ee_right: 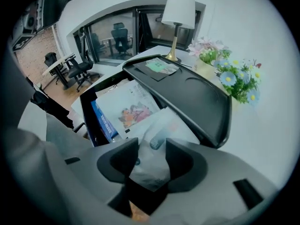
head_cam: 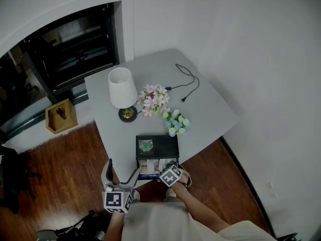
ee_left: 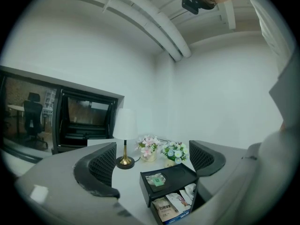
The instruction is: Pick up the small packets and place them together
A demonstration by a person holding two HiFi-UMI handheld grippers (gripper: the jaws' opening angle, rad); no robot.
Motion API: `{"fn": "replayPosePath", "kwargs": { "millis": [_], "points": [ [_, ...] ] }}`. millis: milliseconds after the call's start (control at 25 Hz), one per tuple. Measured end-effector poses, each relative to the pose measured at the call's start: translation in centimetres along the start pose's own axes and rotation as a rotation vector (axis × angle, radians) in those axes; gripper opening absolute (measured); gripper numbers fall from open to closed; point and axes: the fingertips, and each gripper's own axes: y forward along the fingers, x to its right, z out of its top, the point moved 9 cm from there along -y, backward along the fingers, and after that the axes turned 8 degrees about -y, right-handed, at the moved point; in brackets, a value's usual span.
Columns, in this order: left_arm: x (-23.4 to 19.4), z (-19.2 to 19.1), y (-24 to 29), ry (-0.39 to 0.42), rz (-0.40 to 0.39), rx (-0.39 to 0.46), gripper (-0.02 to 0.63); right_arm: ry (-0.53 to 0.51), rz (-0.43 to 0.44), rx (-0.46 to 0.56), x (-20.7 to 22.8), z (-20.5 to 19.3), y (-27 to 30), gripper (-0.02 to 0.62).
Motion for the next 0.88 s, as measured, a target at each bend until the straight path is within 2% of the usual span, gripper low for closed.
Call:
{"fn": "replayPosePath", "kwargs": {
  "millis": [80, 240, 440, 640, 720, 880],
  "points": [
    [-0.1, 0.1, -0.1, 0.002, 0.004, -0.002, 0.482, 0.005, 0.001, -0.006, 0.4, -0.5, -0.3, 0.129],
    [-0.3, 0.1, -0.2, 0.002, 0.008, -0.007, 0.482, 0.084, 0.006, 0.065, 1.3, -1.4, -2.4, 0.058],
    [-0.3, -0.1, 0.1, -0.001, 0.004, -0.012, 0.482, 0.169, -0.010, 0.191, 1.8, -2.4, -6.6, 0.054],
    [0.0, -0.1, 0.8, -0.003, -0.016, -0.014, 0.480, 0.170, -0.065, 0.321, 3.3, 0.4, -10.7, 0.052],
    [0.2, -0.2, 1.2, -0.002, -0.028, -0.019, 0.480, 0.139, -0.081, 0.324, 4.8, 2.3, -10.2, 0.052],
    [0.7, 0.0, 1.3, 0.003, -0.043, -0.021, 0.480, 0.050, -0.105, 0.257, 7.5, 5.9, -7.2, 0.063]
  ]
}}
